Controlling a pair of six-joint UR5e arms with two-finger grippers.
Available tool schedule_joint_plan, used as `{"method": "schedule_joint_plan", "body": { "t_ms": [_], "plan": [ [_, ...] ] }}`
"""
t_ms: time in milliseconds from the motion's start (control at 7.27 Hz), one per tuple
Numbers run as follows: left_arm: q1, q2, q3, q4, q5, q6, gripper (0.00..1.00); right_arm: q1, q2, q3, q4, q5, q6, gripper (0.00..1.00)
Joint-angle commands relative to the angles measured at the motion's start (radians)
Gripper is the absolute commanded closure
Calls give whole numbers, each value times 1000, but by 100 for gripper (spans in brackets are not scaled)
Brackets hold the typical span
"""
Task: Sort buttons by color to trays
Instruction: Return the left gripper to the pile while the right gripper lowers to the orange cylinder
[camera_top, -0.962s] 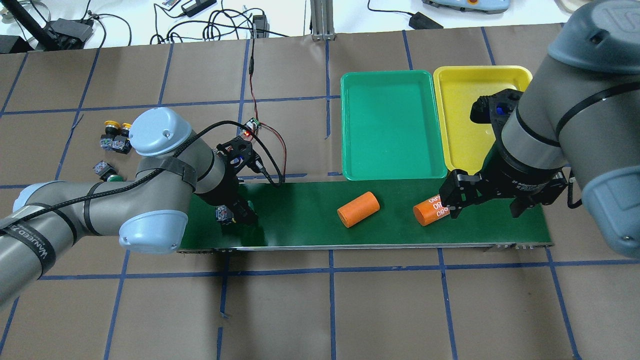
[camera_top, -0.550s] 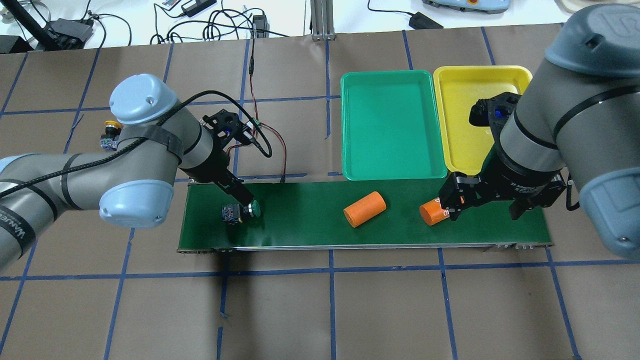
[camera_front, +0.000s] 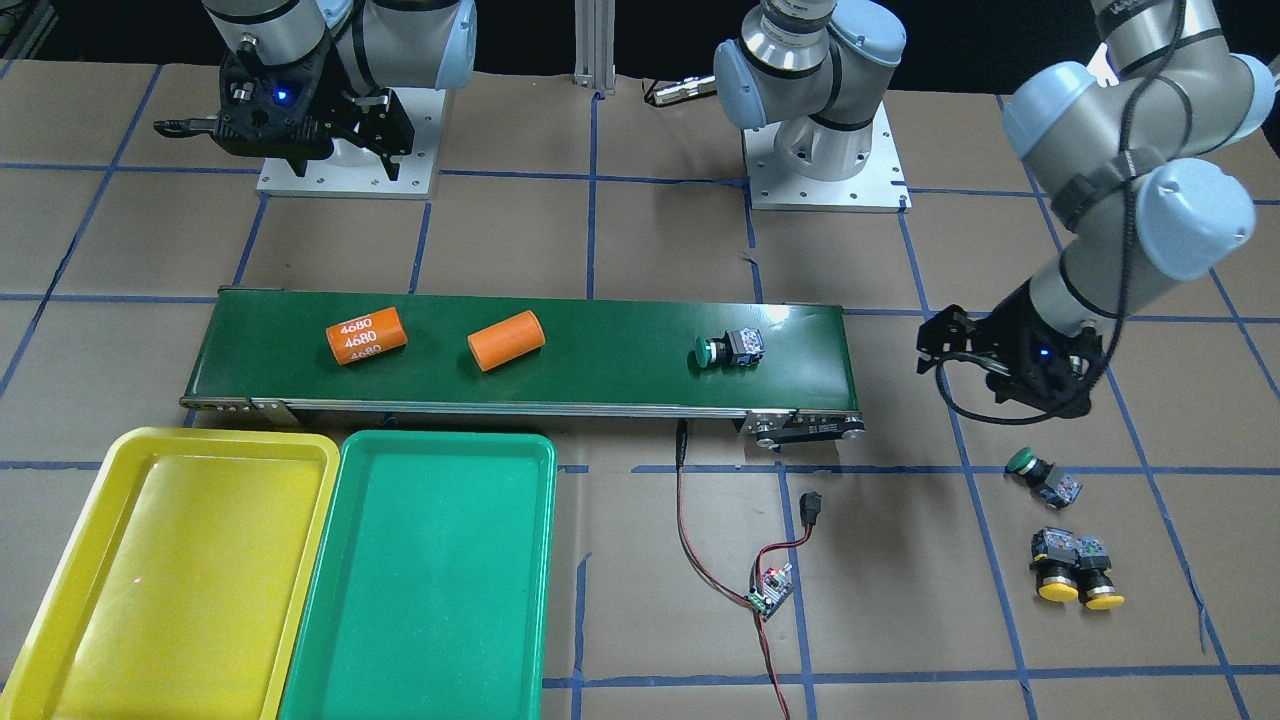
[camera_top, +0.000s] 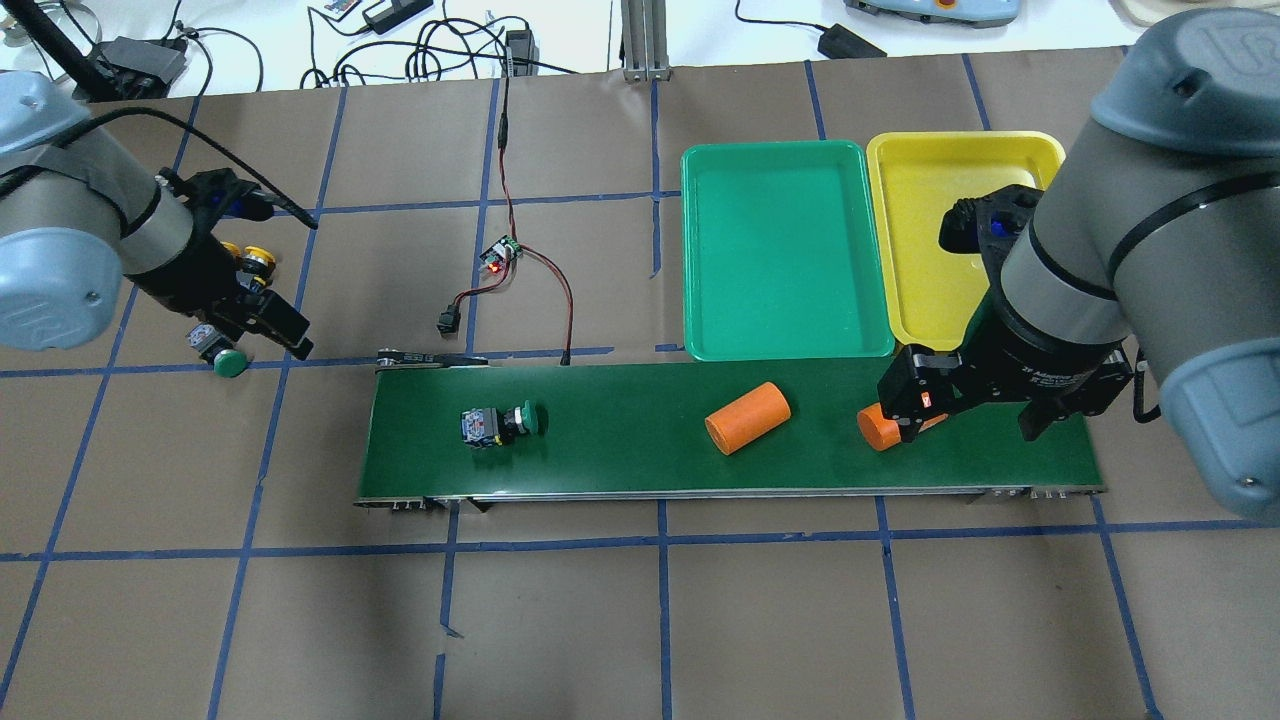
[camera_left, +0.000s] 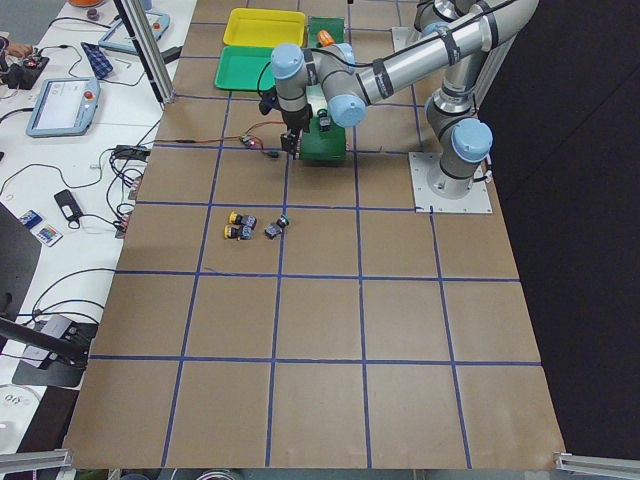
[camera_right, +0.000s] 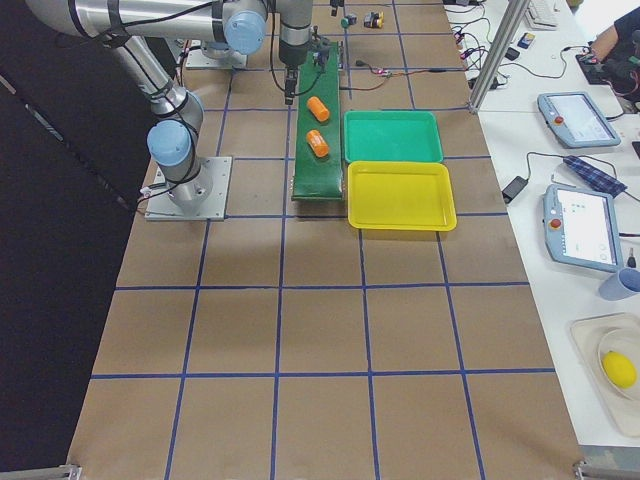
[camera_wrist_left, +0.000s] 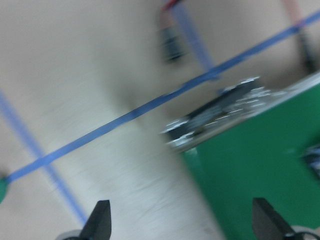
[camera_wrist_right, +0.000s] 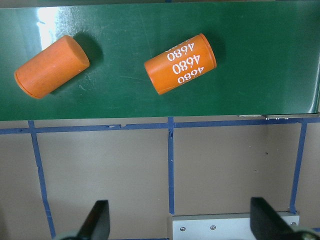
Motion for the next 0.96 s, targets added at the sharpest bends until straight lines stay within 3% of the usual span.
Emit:
{"method": "schedule_joint_plan", "body": {
  "t_ms": [0, 275, 550, 825],
  "plan": [
    [113, -122, 59, 63, 1, 183, 0, 0, -2, 0, 0, -1, 1, 0],
    [105, -199, 95, 88, 15, 276, 0, 0, -3, 0, 0, -1, 2, 0],
    [108, -251, 107, 200, 58, 320, 0, 0, -5, 1, 2, -1, -1, 0],
    [110, -276, 111, 206, 63, 340, 0, 0, -2, 2, 0, -1, -1, 0]
  ]
}}
